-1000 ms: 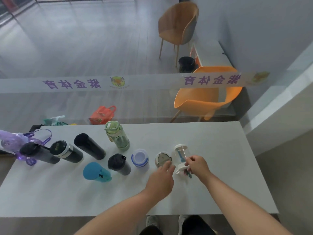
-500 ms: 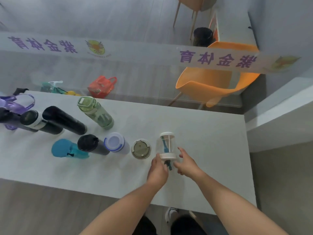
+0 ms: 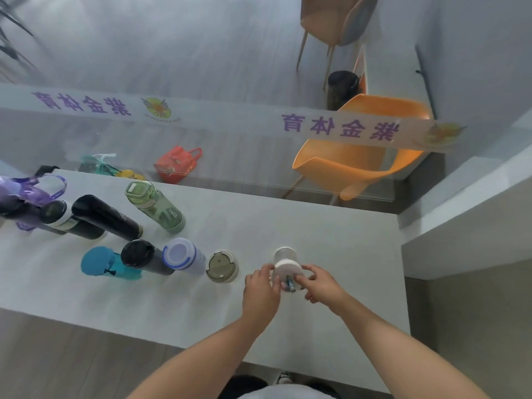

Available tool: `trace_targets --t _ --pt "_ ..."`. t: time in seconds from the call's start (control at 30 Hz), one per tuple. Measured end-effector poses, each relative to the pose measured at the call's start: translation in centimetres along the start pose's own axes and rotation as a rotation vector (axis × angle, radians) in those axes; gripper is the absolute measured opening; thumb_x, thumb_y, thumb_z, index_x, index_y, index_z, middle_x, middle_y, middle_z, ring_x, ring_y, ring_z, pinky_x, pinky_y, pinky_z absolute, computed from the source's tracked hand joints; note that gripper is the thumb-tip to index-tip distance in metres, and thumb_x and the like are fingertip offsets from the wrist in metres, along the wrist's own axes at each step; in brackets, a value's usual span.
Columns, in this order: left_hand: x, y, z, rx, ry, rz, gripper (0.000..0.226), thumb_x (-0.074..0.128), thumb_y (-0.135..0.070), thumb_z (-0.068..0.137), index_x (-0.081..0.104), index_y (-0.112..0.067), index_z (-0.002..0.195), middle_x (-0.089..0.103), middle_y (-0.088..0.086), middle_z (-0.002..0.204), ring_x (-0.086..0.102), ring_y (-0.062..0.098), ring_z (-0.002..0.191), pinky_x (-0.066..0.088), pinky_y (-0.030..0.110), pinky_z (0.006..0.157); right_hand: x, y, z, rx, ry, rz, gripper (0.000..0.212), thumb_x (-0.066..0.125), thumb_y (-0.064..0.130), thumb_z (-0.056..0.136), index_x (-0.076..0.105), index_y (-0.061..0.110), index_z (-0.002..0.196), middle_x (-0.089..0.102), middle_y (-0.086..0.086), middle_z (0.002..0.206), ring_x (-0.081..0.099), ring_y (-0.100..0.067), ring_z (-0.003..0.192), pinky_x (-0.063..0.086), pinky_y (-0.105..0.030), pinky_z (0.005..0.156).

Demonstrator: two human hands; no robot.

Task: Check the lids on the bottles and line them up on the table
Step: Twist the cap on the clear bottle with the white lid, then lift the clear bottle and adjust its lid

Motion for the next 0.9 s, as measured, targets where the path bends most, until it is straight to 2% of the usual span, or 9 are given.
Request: trace_targets --t 0.1,0.23,0.33,0.43,0.57,0.73,0.8,0.9 --pt "-0.3 -1.3 0.6 0.053 0.036 -0.035 0.029 0.052 -0.034 0.096 0.053 -0.032 0.125 0.059 -0.003 0.112 0.057 0.015 0.105 0.050 0.034 0.086 -1.5 0.4 -0.3 -0.005 -0.055 0.044 0.048 0.065 0.035 0.094 0.054 0.015 0.136 0.074 -0.011 0.098 0.063 -0.017 0.066 0.052 -0.028 0.061" --pt "-0.1 -2.1 1.2 0.228 0.092 0.179 0.044 0.054 -0.021 0.092 0.049 -0.029 0.135 0.051 -0.002 0.130 0.047 0.022 0.117 0.049 0.035 0.090 -2.3 1.0 0.1 -0.038 -0.124 0.078 0.041 0.066 0.029 0.090 0.060 0.017 0.129 0.074 -0.008 0.097 0.068 -0.016 0.070 0.056 -0.032 0.067" --pt "-0.4 -2.5 1.5 0.257 0.138 0.311 0.053 0.053 -0.021 0.091 0.039 -0.028 0.141 0.042 -0.003 0.141 0.040 0.025 0.124 0.049 0.037 0.090 -2.3 1.9 0.0 -0.077 -0.148 0.062 0.034 0.065 0.026 0.092 0.061 0.020 0.125 0.073 -0.006 0.097 0.070 -0.017 0.075 0.056 -0.033 0.069" --pt "-1.0 -2.7 1.7 0.301 0.147 0.402 0.051 0.052 -0.021 0.090 0.040 -0.025 0.140 0.038 0.000 0.147 0.038 0.027 0.128 0.049 0.035 0.090 -2.3 2.5 0.0 -0.069 -0.168 -0.015 0.033 0.063 0.025 0.093 0.062 0.018 0.124 0.073 -0.008 0.098 0.071 -0.020 0.079 0.056 -0.034 0.070" --pt "-2.2 -3.4 1.5 0.346 0.186 0.463 0.040 0.050 -0.019 0.091 0.050 -0.020 0.132 0.046 0.001 0.140 0.040 0.026 0.127 0.046 0.034 0.091 -3.0 3.3 -0.3 -0.042 -0.185 -0.122 0.032 0.059 0.023 0.094 0.063 0.013 0.124 0.071 -0.007 0.101 0.072 -0.023 0.087 0.056 -0.034 0.076" --pt "-5.0 -5.1 2.2 0.392 0.168 0.516 0.036 0.047 -0.014 0.093 0.053 -0.021 0.128 0.053 0.001 0.130 0.048 0.026 0.117 0.046 0.037 0.086 -4.3 6.6 -1.4 -0.130 -0.257 -0.252 0.026 0.055 0.018 0.093 0.070 0.006 0.110 0.073 -0.008 0.099 0.071 -0.025 0.088 0.056 -0.038 0.085" --pt "-6.8 -5.9 2.5 0.438 0.139 0.584 0.036 0.044 -0.010 0.093 0.053 -0.019 0.127 0.059 0.005 0.123 0.052 0.029 0.112 0.042 0.036 0.080 -4.2 8.6 -2.4 -0.166 -0.293 -0.281 0.025 0.050 0.015 0.093 0.070 0.005 0.104 0.073 -0.008 0.091 0.071 -0.024 0.080 0.056 -0.039 0.084" --pt "-10.3 -6.1 2.8 0.500 0.100 0.655 0.041 0.040 -0.004 0.092 0.051 -0.017 0.129 0.064 0.011 0.114 0.057 0.034 0.104 0.040 0.037 0.075 -2.7 11.7 -3.8 -0.185 -0.320 -0.287 0.027 0.041 0.013 0.096 0.068 0.013 0.103 0.072 0.002 0.084 0.069 -0.020 0.075 0.056 -0.035 0.077"
Point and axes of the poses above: each hand's wrist, its own z-axis towards the middle knuckle, its own x-axis out of the palm, y = z × x, the point moved 2 cm from there along z, towards the middle knuckle
